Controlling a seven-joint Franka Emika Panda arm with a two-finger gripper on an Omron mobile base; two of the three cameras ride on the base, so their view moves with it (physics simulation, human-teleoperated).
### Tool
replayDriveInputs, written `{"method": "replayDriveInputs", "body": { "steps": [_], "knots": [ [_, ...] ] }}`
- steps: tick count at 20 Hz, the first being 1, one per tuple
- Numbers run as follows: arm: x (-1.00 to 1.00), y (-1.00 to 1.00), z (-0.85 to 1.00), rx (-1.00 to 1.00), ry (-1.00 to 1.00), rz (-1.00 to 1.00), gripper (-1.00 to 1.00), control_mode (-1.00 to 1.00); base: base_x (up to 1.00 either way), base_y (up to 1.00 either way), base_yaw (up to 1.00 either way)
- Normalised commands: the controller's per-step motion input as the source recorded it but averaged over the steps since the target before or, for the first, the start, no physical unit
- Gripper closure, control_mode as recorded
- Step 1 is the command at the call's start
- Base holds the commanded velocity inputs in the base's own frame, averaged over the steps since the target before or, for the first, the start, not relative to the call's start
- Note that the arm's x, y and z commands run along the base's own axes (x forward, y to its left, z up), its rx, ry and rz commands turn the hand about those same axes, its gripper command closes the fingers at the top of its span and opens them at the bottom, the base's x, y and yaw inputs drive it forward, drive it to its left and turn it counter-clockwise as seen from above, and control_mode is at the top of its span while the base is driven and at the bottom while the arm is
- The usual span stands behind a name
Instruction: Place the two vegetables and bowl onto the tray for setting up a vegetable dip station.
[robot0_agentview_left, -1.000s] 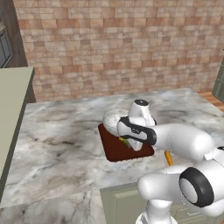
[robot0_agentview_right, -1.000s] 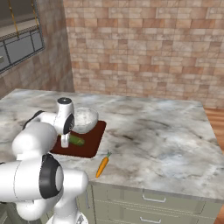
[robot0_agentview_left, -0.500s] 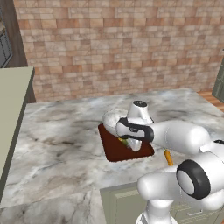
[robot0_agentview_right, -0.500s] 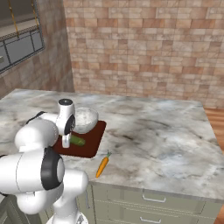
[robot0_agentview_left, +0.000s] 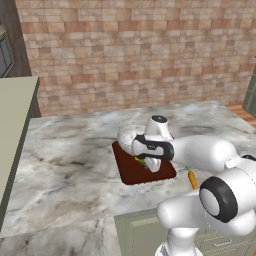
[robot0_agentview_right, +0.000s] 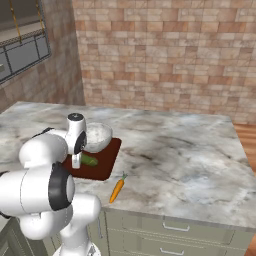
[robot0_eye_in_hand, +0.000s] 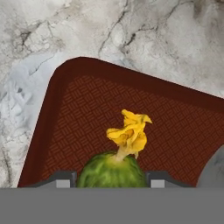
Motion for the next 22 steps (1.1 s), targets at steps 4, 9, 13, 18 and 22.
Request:
{"method": "replayDriveInputs", "body": {
  "steps": [4, 9, 13, 18, 22],
  "knots": [
    [0.06, 0.01, -0.03, 0.0, 0.0, 0.0, 1.0, -1.0, 0.0, 0.0, 0.0],
    [0.11, 0.02, -0.02, 0.01, 0.0, 0.0, 1.0, -1.0, 0.0, 0.0, 0.0],
    [0.11, 0.01, -0.01, 0.02, -0.01, 0.0, 1.0, -1.0, 0.0, 0.0, 0.0],
    [0.09, 0.01, -0.04, 0.03, -0.01, 0.0, 1.0, -1.0, 0.0, 0.0, 0.0],
    [0.07, 0.01, -0.08, 0.03, 0.0, 0.0, 1.0, -1.0, 0.0, 0.0, 0.0]
  ]
}}
